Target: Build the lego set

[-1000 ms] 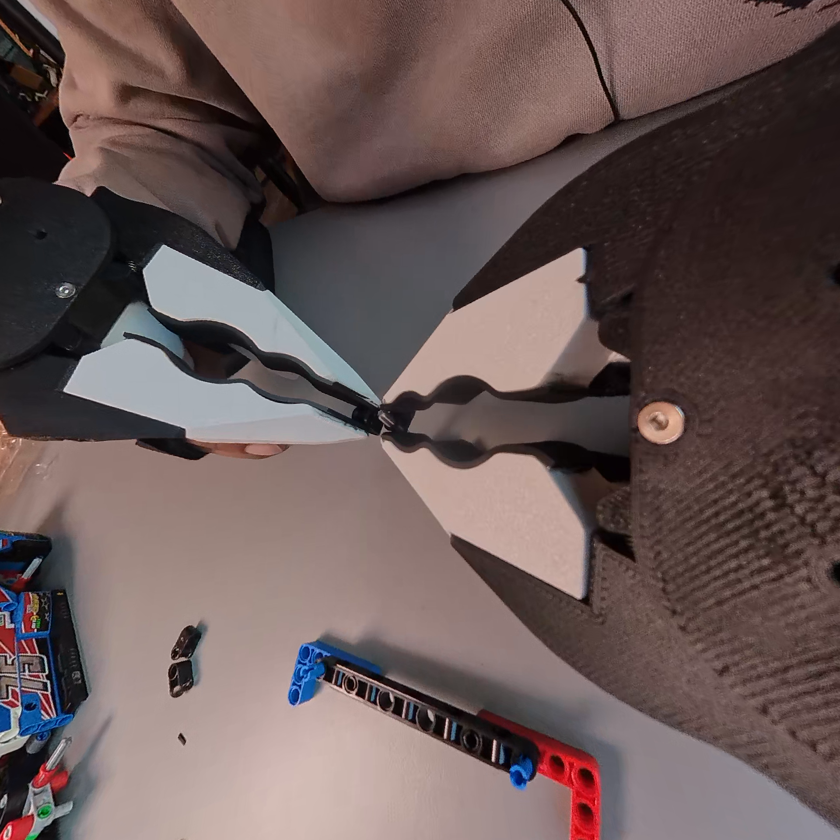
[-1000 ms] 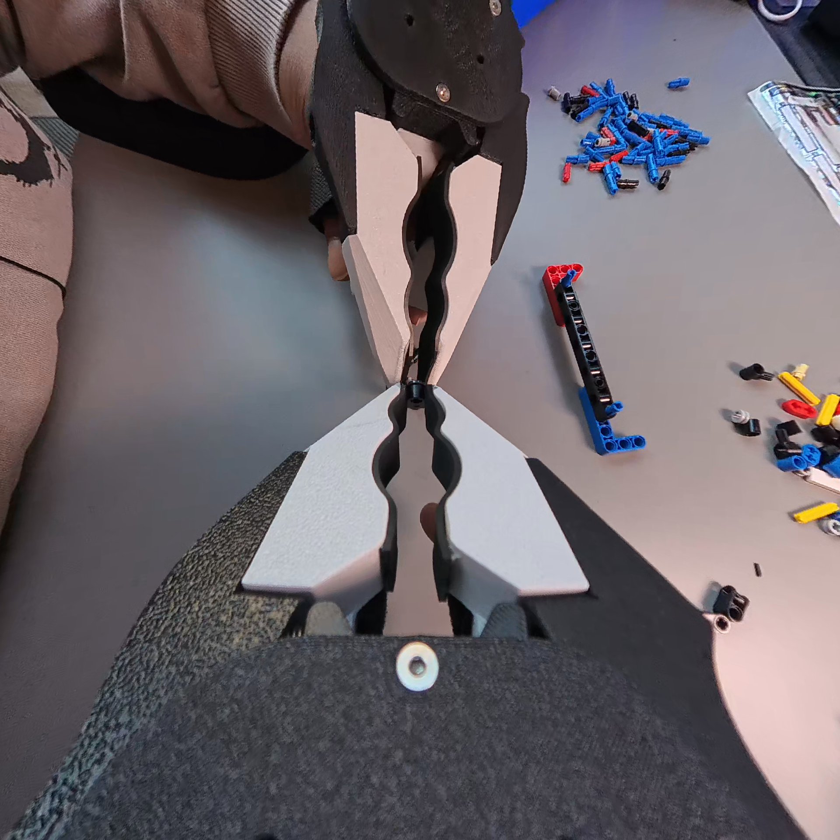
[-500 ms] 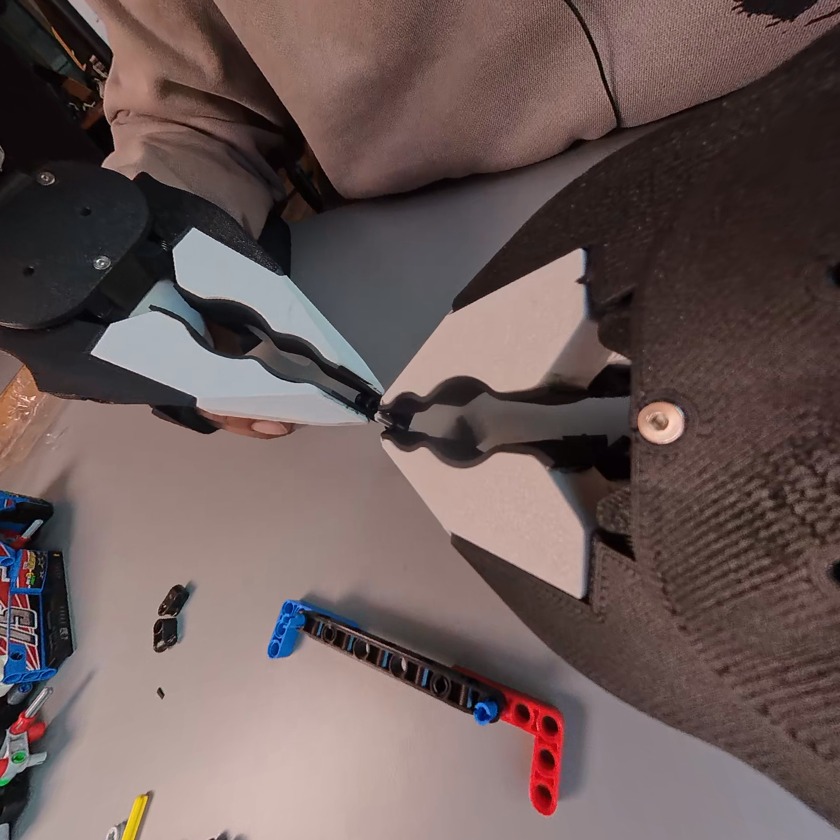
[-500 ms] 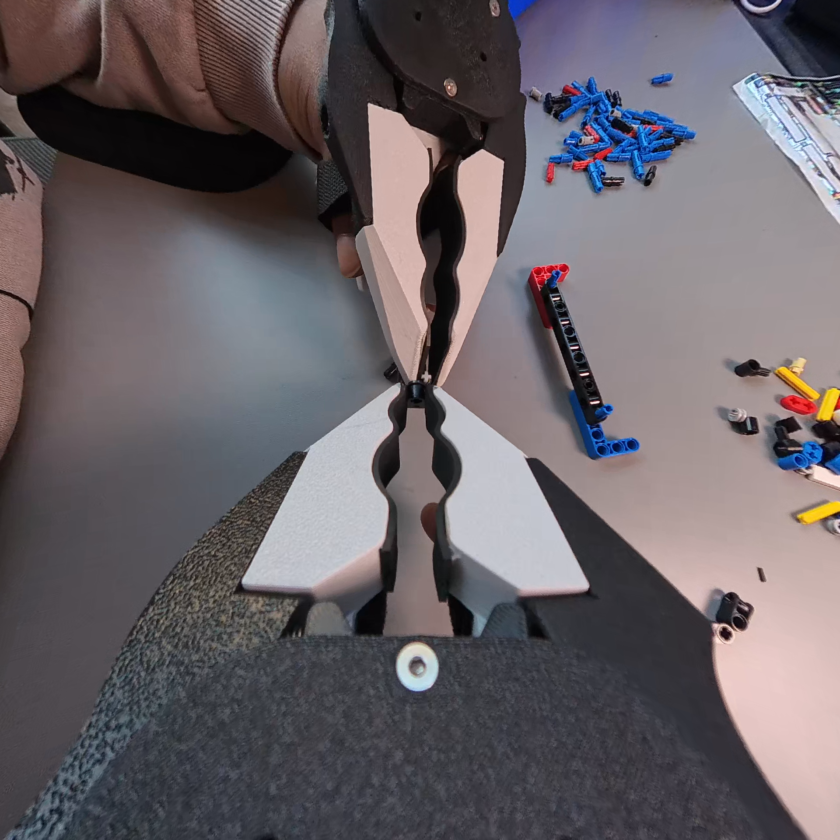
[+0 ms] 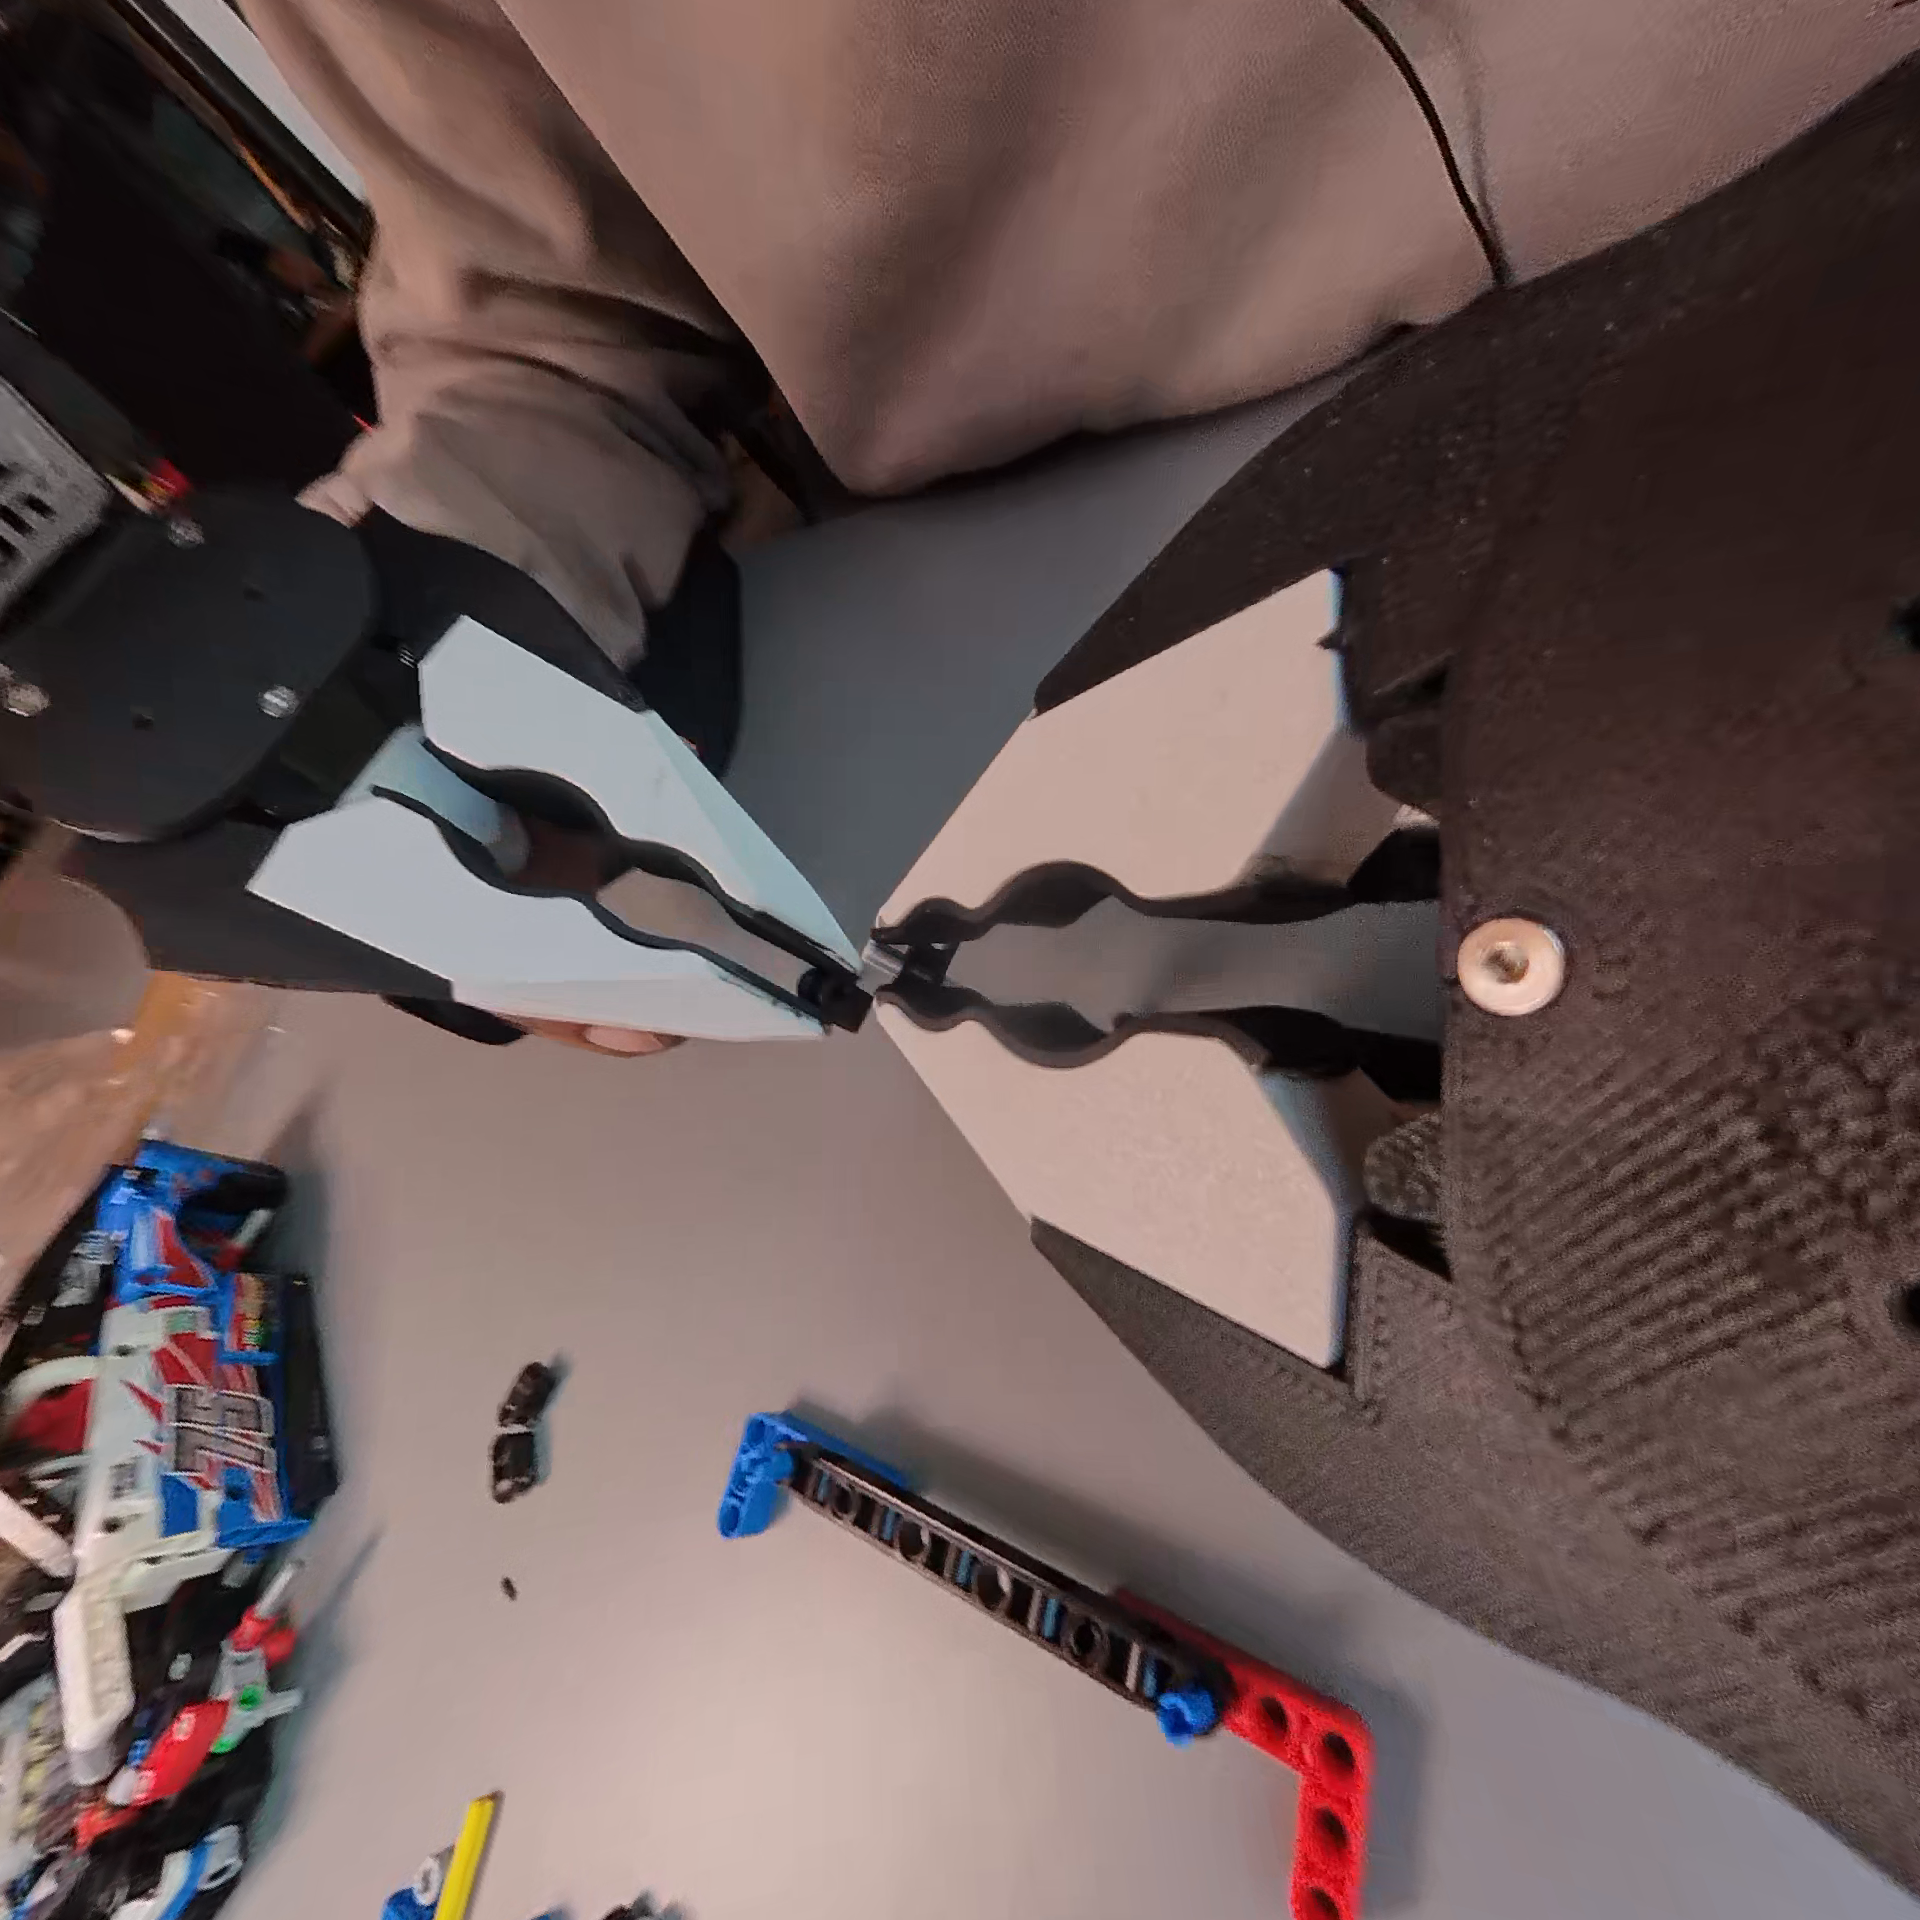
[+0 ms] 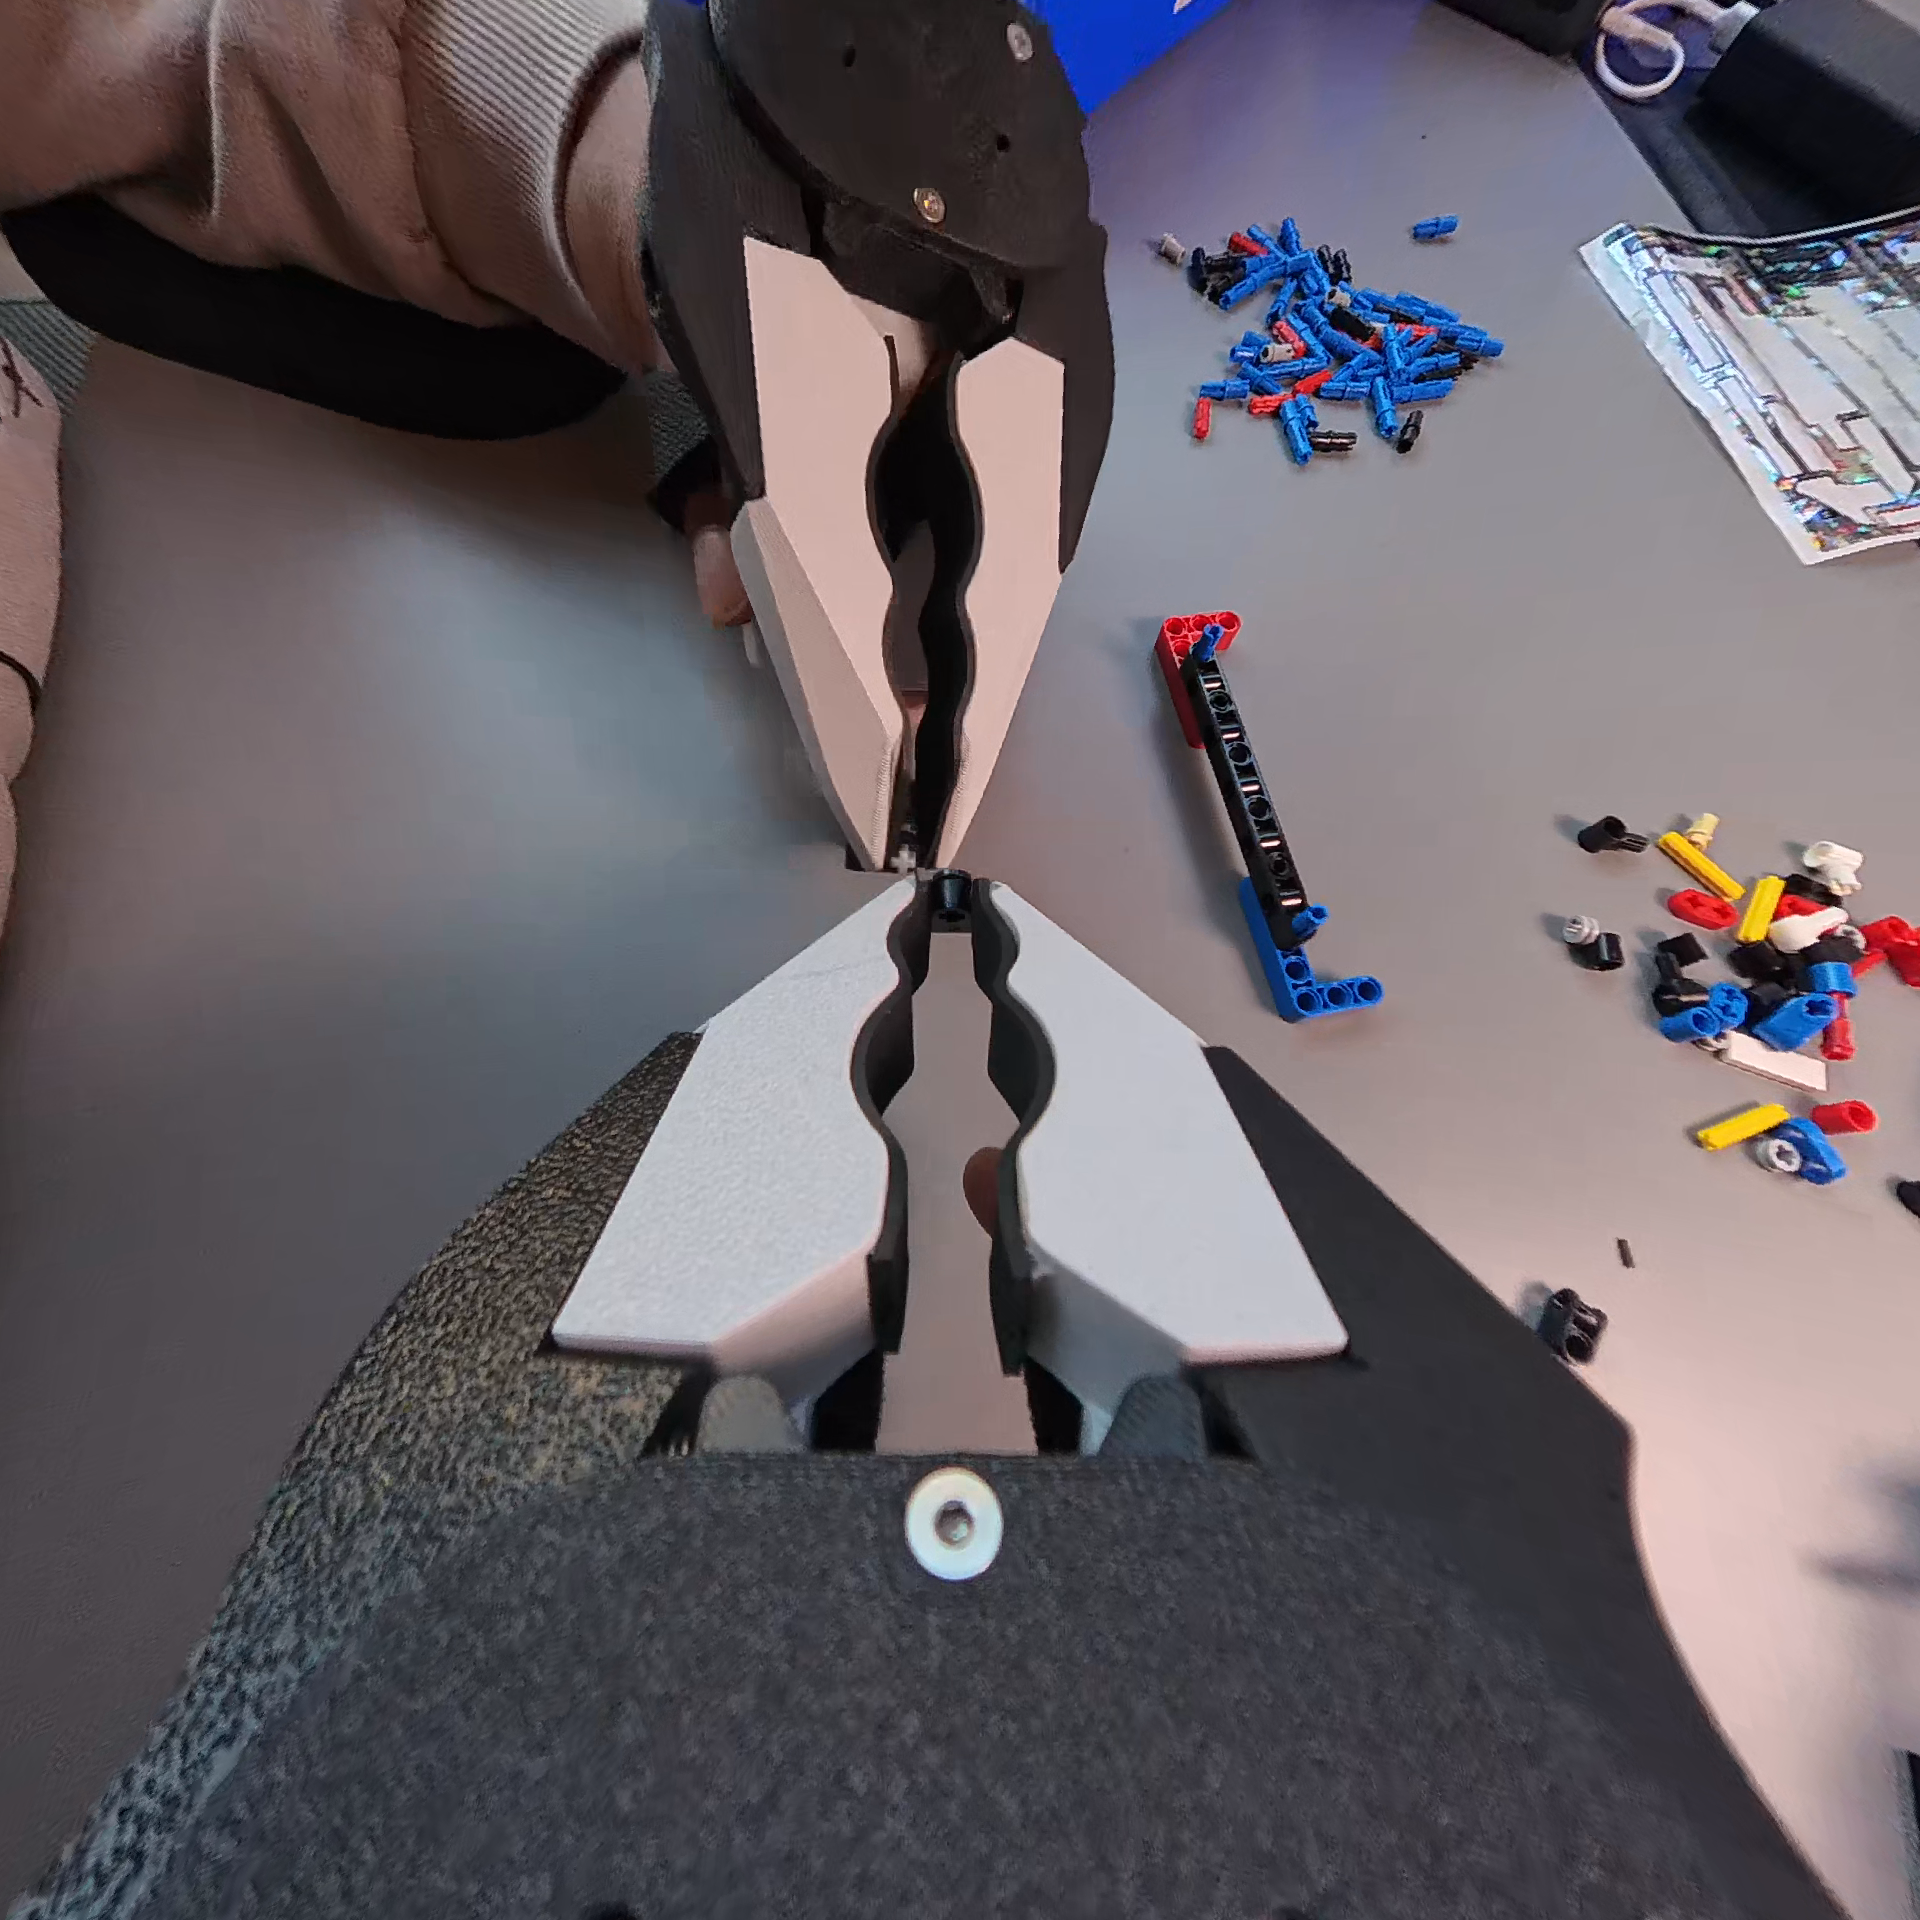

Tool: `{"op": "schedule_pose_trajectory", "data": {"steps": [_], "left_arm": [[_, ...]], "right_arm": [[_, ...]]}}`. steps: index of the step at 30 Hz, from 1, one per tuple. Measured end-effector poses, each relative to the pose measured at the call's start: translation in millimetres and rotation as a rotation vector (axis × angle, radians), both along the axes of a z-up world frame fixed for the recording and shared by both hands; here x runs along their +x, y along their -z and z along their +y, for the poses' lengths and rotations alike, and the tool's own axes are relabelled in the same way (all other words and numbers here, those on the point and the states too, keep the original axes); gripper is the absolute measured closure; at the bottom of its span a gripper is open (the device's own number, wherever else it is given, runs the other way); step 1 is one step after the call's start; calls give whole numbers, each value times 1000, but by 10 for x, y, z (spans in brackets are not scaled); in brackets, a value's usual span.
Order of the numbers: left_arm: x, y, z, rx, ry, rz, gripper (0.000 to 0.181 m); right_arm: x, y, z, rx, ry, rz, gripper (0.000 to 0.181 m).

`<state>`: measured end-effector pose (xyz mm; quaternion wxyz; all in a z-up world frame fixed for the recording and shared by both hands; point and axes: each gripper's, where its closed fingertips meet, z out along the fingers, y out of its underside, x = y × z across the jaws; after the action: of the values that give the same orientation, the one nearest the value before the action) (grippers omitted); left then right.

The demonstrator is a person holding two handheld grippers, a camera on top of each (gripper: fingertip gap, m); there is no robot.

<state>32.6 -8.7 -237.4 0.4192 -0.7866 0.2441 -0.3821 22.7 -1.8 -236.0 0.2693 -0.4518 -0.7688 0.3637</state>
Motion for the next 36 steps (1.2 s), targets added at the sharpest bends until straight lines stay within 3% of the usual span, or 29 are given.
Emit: {"op": "schedule_pose_trajectory", "data": {"steps": [4,9,15,21,24,29,36], "left_arm": [[150,-264,47,60,-28,-172,175],[340,-44,-34,70,41,26,176],[307,-18,-41,62,26,44,179],[291,10,-77,92,36,98,179],[288,40,-77,122,36,156,179],[278,102,-73,146,17,244,179],[304,102,-125,205,58,293,175]], "right_arm": [[146,-125,61,-22,4,-3,176],[528,179,-30,11,-85,-227,176],[554,448,17,145,-60,-316,173],[489,166,-24,49,-60,-192,147],[376,39,-127,-47,-29,-121,154],[299,180,-179,-15,28,-133,173],[303,191,-200,43,20,-98,176]]}}
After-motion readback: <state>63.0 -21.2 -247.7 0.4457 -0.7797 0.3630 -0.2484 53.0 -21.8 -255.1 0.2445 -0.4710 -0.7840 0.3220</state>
